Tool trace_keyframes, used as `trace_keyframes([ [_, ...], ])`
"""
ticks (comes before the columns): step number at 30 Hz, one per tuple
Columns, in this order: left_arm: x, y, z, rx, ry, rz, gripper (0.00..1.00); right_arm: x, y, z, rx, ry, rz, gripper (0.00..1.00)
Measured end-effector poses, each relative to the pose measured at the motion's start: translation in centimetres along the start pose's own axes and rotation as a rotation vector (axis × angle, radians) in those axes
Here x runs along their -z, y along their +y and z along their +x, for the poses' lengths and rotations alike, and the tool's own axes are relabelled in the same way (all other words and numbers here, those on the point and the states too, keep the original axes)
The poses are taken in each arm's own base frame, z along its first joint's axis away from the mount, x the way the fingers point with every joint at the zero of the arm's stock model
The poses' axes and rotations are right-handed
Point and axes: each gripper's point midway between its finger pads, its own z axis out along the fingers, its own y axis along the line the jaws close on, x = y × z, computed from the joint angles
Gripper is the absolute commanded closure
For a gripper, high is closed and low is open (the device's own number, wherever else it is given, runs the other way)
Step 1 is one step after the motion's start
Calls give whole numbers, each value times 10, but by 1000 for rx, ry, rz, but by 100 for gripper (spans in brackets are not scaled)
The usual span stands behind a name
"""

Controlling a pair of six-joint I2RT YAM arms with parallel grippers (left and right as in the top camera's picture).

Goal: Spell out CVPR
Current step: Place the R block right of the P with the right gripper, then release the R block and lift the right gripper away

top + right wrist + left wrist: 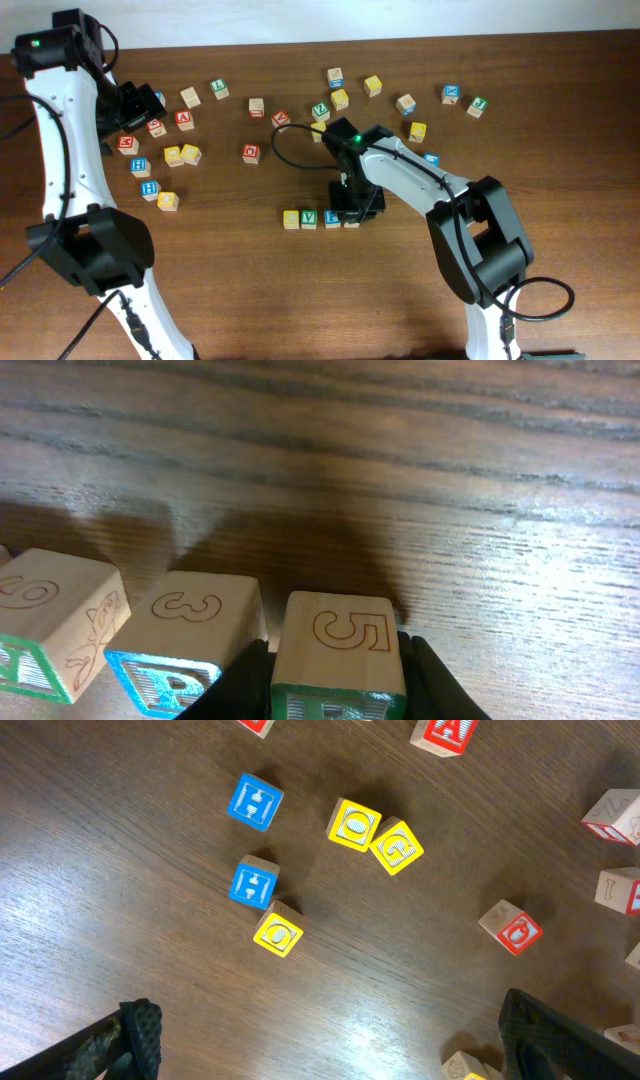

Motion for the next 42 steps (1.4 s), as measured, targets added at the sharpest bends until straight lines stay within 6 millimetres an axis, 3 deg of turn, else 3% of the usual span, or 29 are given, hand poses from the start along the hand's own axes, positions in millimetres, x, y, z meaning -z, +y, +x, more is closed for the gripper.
trace_keyframes([
  [8, 0, 0, 0, 0, 0, 0, 1, 0, 8, 0, 3, 4, -43, 71],
  [10, 0, 0, 0, 0, 0, 0, 1, 0, 8, 1, 2, 8, -41, 59],
  [17, 0, 0, 0, 0, 0, 0, 1, 1, 3, 8, 3, 41, -24, 57],
  [19, 0, 0, 0, 0, 0, 0, 1, 9, 1, 7, 4, 38, -4, 57],
  [24, 0, 0, 0, 0, 2, 0, 1, 64, -2, -16, 23, -25, 27, 57],
  [27, 0, 0, 0, 0, 0, 0, 1, 130, -1, -40, 59, -142, -17, 57],
  [29, 0, 0, 0, 0, 0, 0, 1, 160, -21, -42, 35, -172, 18, 57],
  [30, 0, 0, 0, 0, 0, 0, 1, 178, -50, -44, -12, -181, 48, 57],
  [32, 0, 0, 0, 0, 0, 0, 1, 190, -97, -30, -93, -113, 71, 65],
  [33, 0, 0, 0, 0, 0, 0, 1, 193, -108, -28, -110, -103, 72, 65],
  [36, 0, 0, 0, 0, 0, 0, 1, 237, -123, -9, -99, -212, 58, 65],
  [37, 0, 0, 0, 0, 0, 0, 1, 261, -126, 7, -92, -288, 70, 65],
  [39, 0, 0, 0, 0, -1, 1, 1, 287, -139, 39, -115, -374, 87, 65],
  [40, 0, 0, 0, 0, 0, 0, 1, 280, -147, 46, -131, -348, 103, 57],
  [41, 0, 0, 0, 0, 0, 0, 1, 262, -153, 41, -144, -313, 119, 46],
  [42, 0, 0, 0, 0, -1, 1, 1, 239, -159, 33, -152, -282, 129, 42],
])
